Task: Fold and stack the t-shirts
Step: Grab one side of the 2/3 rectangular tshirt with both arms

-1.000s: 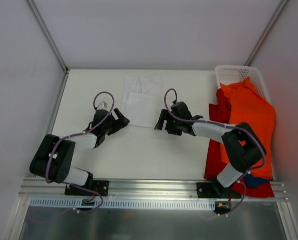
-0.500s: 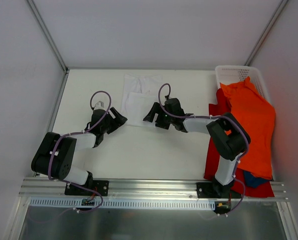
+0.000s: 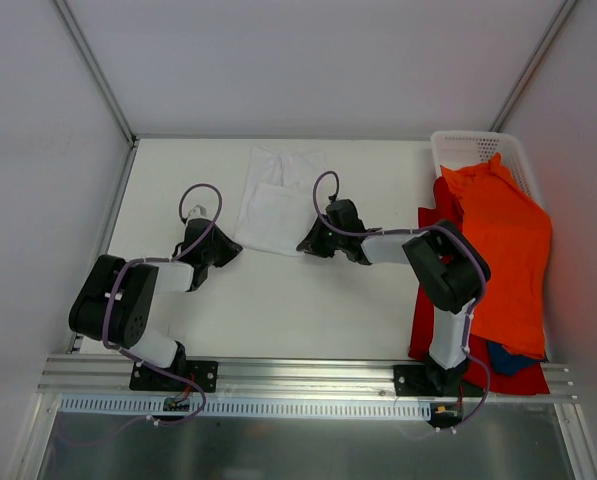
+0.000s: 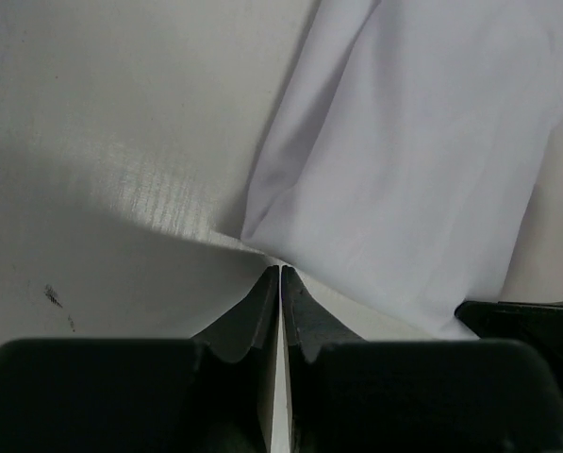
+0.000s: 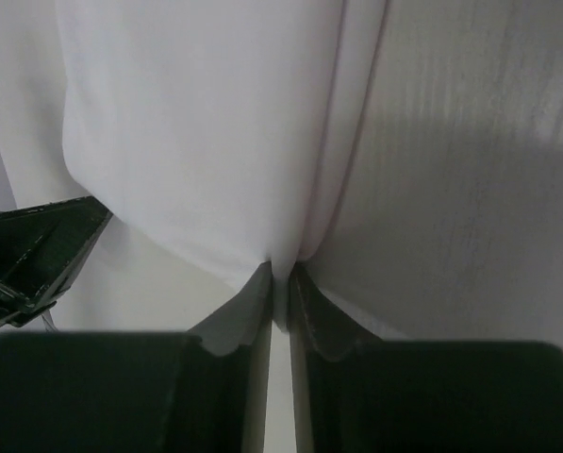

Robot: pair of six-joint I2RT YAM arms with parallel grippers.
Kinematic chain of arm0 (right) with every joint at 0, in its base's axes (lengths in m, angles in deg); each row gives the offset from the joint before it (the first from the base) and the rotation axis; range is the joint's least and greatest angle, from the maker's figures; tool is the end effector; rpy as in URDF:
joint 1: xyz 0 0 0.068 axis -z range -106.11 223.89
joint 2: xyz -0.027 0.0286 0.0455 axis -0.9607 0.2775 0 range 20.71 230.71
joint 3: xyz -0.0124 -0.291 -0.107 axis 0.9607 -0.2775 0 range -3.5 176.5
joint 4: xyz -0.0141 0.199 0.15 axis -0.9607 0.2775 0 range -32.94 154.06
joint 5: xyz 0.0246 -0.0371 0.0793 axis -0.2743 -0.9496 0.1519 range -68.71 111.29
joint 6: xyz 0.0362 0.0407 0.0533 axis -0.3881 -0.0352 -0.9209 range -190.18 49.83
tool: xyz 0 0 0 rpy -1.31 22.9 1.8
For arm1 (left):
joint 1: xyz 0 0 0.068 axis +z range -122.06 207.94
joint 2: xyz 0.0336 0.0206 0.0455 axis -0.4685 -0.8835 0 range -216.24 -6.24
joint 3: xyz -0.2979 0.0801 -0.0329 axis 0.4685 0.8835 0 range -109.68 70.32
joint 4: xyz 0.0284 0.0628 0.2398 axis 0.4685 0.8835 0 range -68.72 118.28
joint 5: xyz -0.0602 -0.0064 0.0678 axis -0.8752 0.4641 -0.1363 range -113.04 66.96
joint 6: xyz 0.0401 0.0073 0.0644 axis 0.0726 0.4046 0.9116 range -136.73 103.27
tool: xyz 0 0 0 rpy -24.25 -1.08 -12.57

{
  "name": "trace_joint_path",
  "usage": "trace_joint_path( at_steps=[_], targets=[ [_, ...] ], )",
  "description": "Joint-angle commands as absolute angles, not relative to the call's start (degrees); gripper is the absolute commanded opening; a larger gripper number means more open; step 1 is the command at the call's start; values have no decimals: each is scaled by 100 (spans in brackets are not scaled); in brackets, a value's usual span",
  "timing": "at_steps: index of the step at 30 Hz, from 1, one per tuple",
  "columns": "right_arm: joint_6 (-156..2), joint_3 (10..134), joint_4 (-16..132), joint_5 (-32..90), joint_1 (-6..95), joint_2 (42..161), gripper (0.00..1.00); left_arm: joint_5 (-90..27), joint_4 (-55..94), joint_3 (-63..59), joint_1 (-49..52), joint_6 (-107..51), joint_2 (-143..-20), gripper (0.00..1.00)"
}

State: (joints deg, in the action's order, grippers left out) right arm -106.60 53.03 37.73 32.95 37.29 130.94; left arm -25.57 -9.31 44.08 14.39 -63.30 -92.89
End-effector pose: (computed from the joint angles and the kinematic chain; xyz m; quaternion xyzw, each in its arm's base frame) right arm 0.3326 0.2630 0.1682 -0.0487 0.8799 0.3483 0.3196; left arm 0.2806 -0.0705 0.1742 -0.2353 0.8325 -0.2675 0.4242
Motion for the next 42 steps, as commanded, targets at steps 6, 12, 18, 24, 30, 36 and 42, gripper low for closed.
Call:
trace_joint_path(
  at_steps=[6,12,18,24,30,36,42],
  targets=[
    [-10621,5073,4018,3184,3662,13154,3,-2612,-1089,4140,1493,-6419,-9545,3],
    [-10612,5046,4027,3140,3654,13119,0,-2085,-782,4385,1493,-6429,-9062,79],
    [-10621,5134,4036,3166,3662,13198,0,-1953,-650,4465,1493,-6314,-8877,92],
    [-10603,5134,4053,3158,3654,13189,0,-2137,-860,4439,1493,-6437,-9245,83],
    [-10551,5073,4062,3149,3671,13189,1,-2287,-1194,4299,1502,-6586,-9790,75],
    [-10542,5064,4062,3157,3689,13206,0,-2524,-1361,4140,1502,-6701,-10107,55],
    [-10533,5082,4054,3158,3698,13250,0,-2621,-1318,4140,1493,-6640,-10081,7]
  ],
)
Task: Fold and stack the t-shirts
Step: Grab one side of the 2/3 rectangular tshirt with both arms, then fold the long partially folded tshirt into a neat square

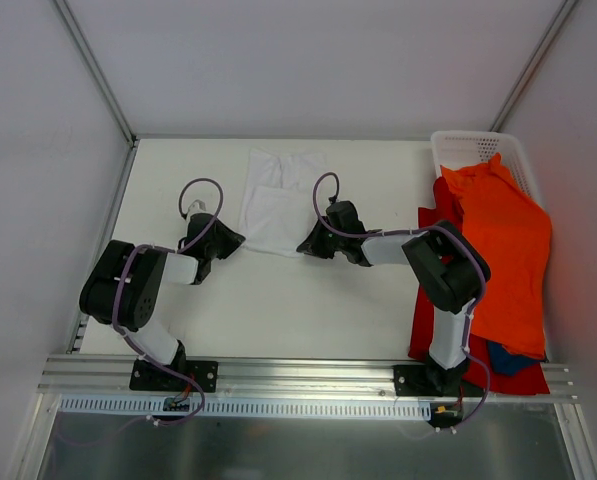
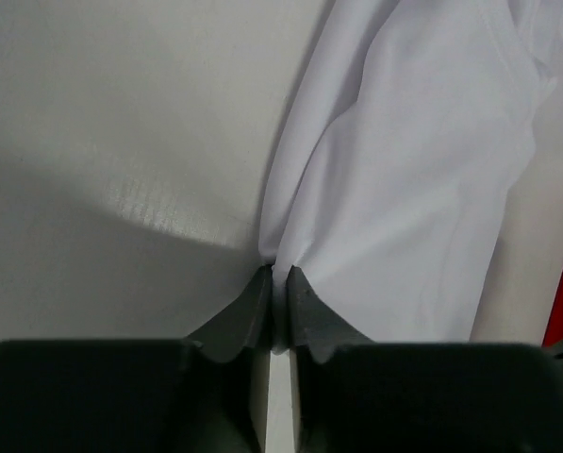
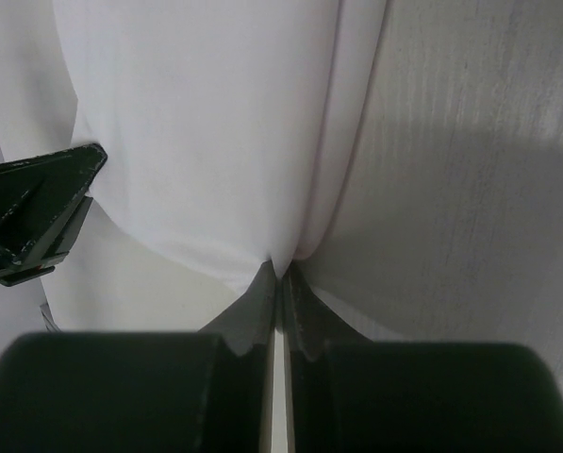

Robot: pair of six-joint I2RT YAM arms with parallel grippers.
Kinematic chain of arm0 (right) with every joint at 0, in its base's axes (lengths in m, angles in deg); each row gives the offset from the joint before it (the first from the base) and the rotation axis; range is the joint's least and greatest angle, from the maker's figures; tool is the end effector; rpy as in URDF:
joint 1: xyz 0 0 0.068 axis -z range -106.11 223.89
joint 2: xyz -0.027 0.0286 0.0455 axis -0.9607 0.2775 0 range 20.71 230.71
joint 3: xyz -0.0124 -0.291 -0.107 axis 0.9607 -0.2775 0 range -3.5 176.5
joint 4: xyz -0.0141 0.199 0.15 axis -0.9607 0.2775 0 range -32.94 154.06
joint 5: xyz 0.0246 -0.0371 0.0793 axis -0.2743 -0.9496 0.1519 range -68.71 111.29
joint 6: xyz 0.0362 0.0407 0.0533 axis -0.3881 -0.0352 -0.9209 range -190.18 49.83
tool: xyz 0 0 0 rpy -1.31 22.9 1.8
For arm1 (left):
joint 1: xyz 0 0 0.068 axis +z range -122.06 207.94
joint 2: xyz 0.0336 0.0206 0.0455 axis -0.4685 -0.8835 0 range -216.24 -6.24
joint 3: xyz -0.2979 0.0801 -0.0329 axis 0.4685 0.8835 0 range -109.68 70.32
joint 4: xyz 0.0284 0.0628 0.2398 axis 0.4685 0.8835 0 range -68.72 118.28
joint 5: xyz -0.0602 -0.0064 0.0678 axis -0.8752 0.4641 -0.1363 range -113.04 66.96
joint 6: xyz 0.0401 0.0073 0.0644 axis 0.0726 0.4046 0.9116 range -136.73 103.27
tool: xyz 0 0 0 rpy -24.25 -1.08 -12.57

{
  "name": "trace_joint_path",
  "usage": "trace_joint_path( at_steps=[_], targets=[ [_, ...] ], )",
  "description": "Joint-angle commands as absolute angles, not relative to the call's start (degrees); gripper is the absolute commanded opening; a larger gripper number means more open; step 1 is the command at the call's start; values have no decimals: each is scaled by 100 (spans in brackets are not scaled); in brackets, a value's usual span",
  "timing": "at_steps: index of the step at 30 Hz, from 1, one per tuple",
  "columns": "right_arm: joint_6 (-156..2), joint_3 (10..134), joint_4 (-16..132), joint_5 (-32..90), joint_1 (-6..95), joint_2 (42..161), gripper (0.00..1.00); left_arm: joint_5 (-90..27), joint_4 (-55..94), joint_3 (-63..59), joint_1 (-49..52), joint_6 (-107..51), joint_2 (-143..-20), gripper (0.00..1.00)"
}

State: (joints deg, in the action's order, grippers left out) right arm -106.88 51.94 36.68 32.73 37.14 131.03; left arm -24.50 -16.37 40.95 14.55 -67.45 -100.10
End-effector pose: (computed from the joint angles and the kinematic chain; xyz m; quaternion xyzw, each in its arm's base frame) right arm 0.3297 0.2620 0.1640 -0.0467 0.8806 0.3477 0.3186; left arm 0.3091 -0.0752 0.1690 -0.2663 0.8092 -0.2870 0.4380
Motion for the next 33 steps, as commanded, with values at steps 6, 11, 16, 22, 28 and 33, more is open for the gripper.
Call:
trace_joint_path(
  at_steps=[6,11,16,22,28,33],
  targets=[
    [-10568,4933,4062,3201,3689,13163,0,-2849,-1143,4316,1466,-6648,-9687,0],
    [-10542,4467,4456,2991,3540,12392,0,-2622,-414,4684,1125,-6569,-8694,0],
    [-10480,4203,5369,2341,3154,11459,0,-2200,464,5036,720,-6595,-7253,0],
    [-10542,4614,6283,1813,2688,10921,0,-2287,1143,4923,605,-6630,-6276,0],
    [-10481,5388,7155,1409,2546,10903,0,-2252,1556,4607,587,-6622,-5818,0],
    [-10156,6319,7831,1145,2555,11131,0,-2076,1776,4079,587,-6508,-6037,0]
  ],
)
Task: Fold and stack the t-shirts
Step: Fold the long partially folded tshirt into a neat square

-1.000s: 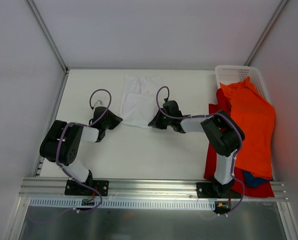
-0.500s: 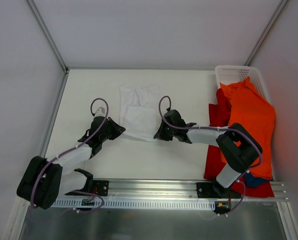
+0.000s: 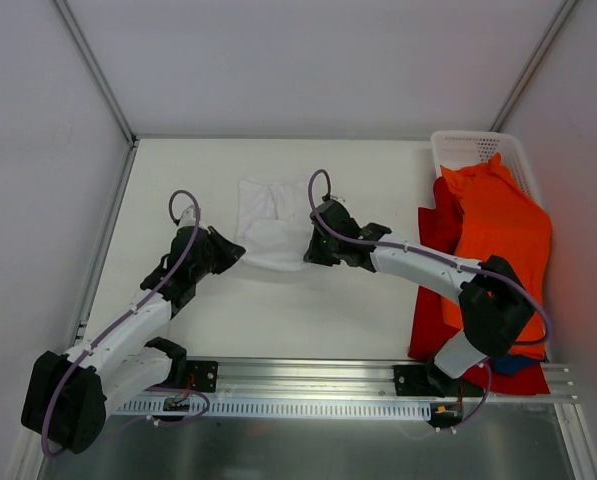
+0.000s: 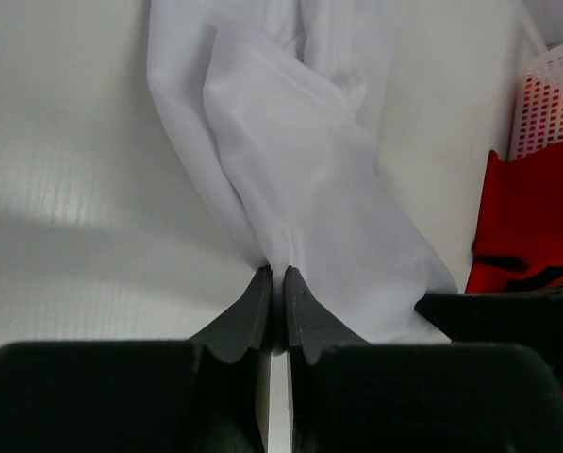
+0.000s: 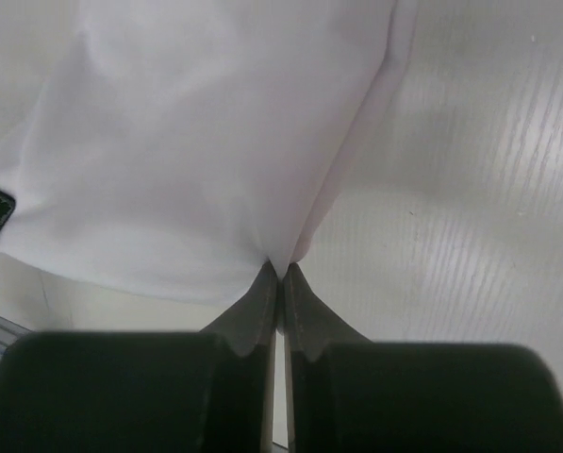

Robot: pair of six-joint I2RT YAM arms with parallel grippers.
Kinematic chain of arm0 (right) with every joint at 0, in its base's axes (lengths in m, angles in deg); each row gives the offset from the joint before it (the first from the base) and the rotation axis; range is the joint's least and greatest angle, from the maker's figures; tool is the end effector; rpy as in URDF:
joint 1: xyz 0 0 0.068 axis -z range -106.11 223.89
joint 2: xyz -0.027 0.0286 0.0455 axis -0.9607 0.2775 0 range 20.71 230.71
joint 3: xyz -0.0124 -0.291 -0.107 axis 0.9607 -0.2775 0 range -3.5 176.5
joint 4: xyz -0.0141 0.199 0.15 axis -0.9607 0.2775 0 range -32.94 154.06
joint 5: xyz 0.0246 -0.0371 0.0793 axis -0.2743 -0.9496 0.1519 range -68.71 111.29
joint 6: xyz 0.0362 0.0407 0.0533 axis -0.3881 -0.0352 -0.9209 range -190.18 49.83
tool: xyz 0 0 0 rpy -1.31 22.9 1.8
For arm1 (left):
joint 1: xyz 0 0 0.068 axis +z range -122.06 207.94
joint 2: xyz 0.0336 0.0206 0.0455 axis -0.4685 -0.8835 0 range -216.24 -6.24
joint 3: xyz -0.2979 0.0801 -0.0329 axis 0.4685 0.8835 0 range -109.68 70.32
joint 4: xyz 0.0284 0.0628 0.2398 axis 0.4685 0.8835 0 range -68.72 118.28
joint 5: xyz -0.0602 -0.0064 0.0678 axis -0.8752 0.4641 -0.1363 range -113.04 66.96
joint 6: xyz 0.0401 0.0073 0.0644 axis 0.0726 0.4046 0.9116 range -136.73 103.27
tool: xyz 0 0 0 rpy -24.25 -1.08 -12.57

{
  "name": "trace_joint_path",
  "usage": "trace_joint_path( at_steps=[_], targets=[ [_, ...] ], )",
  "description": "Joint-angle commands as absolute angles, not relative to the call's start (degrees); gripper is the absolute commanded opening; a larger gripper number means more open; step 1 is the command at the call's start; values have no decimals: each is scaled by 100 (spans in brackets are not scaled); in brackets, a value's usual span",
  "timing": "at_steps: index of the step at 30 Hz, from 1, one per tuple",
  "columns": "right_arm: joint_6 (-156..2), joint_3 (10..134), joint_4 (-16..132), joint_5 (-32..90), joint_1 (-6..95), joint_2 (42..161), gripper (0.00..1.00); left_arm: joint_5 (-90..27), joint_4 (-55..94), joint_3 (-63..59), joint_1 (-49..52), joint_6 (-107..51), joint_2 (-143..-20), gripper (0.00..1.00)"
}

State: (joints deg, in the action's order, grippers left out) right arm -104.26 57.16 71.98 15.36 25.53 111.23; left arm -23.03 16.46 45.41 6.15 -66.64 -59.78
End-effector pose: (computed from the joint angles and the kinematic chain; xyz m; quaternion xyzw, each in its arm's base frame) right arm 0.2391 0.2587 0.2551 -0.0948 0.9173 0.2170 0.3202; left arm 0.1853 -0.0740 0.2422 -0.2036 0.8127 -0.3196 0.4426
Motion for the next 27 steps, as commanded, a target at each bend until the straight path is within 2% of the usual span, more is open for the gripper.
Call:
trace_joint_path(
  at_steps=[1,13,27],
  targets=[
    [-10094,6469,7929,1101,2581,11184,1,-2041,1776,3905,579,-6490,-6177,0],
    [-9409,8533,8597,1548,3337,12405,0,-1742,1803,2059,614,-6148,-7969,0],
    [-9092,11022,8852,2463,4215,14401,0,-1583,1785,256,1009,-5717,-9966,0]
  ],
)
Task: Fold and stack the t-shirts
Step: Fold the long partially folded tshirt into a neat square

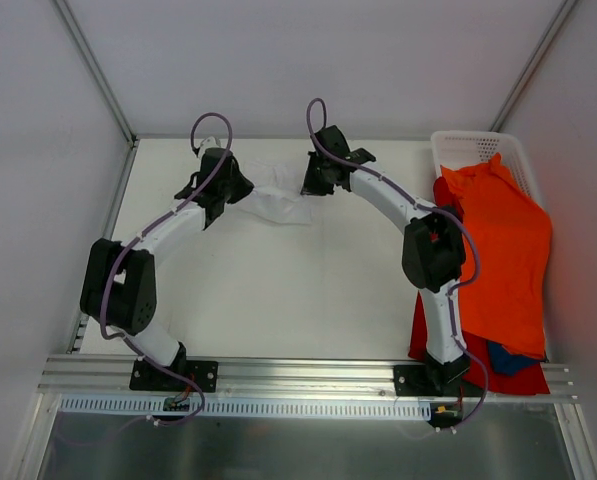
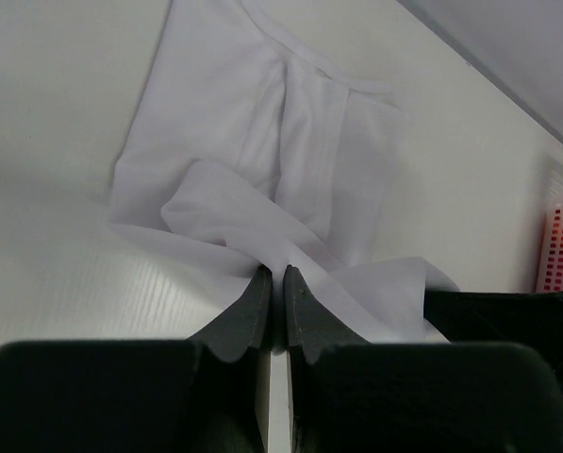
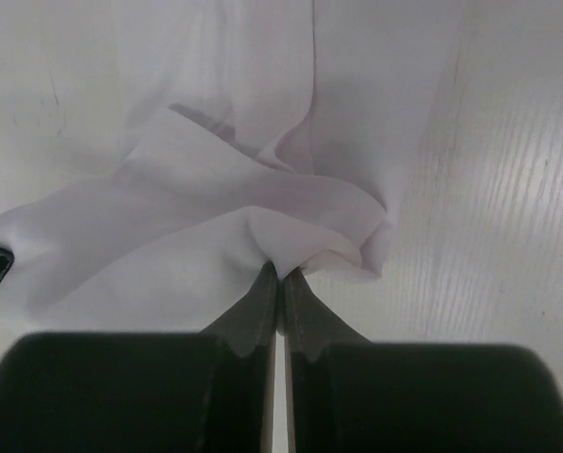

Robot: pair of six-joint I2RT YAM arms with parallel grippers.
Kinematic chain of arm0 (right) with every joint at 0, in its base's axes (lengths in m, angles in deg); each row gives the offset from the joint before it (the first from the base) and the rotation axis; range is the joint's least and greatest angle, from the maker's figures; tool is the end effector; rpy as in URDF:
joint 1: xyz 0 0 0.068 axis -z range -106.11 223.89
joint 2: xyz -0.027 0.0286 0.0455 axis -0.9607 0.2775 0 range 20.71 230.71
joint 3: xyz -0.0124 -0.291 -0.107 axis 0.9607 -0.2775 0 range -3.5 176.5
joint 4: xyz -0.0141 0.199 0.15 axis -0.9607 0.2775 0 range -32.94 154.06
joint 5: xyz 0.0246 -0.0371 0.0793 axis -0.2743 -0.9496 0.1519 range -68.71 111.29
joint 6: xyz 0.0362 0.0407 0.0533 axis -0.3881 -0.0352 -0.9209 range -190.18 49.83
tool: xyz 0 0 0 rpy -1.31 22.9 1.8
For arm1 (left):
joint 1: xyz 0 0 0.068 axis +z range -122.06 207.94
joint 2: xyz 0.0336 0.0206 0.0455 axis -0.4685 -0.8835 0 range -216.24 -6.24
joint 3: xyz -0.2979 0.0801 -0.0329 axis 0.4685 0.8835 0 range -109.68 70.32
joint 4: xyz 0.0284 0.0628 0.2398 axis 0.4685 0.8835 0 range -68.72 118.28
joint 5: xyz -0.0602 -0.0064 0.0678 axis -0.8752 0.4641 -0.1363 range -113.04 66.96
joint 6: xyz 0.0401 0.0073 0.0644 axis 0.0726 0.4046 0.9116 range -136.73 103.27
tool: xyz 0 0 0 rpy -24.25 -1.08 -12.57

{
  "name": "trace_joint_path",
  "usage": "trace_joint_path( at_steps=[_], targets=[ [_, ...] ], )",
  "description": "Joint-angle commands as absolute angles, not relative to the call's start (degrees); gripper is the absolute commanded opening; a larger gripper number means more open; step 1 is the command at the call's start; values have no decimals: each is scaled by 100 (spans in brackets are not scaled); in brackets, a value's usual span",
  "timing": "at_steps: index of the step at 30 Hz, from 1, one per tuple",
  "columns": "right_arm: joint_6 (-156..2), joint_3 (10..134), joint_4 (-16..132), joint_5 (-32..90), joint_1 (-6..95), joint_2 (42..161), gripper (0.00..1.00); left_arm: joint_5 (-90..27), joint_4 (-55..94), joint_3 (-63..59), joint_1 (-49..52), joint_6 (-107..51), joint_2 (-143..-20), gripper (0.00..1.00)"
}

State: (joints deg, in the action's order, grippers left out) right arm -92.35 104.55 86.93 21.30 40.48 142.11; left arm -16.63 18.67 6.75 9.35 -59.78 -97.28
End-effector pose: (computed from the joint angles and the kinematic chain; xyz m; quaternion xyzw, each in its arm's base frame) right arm 0.4329 0.2854 0.2816 -0.0899 0.9134 0.1851 0.3511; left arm 0.3668 -0.1157 0.3039 -0.2077 0.8160 -0.2348 0.4857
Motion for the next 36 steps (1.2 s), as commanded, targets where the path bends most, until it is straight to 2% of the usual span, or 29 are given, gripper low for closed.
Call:
trace_joint_path(
  at_steps=[1,10,21,31,36],
  targets=[
    [-9092,11136,8844,2550,4242,14576,0,-1619,1785,73,1070,-5708,-10184,0],
    [-9127,12813,8677,2709,4752,15578,0,-2014,1706,-1570,1396,-5461,-11643,0],
    [-9329,13150,6762,2604,5139,16475,1,-2541,1662,-3663,1677,-5444,-13542,0],
    [-9575,13194,4575,2710,5121,17292,1,-2656,1056,-3849,1835,-5523,-14062,0],
    [-9531,13466,4168,2394,5121,17522,1,-2875,380,-3919,1958,-5488,-14325,1]
  ],
)
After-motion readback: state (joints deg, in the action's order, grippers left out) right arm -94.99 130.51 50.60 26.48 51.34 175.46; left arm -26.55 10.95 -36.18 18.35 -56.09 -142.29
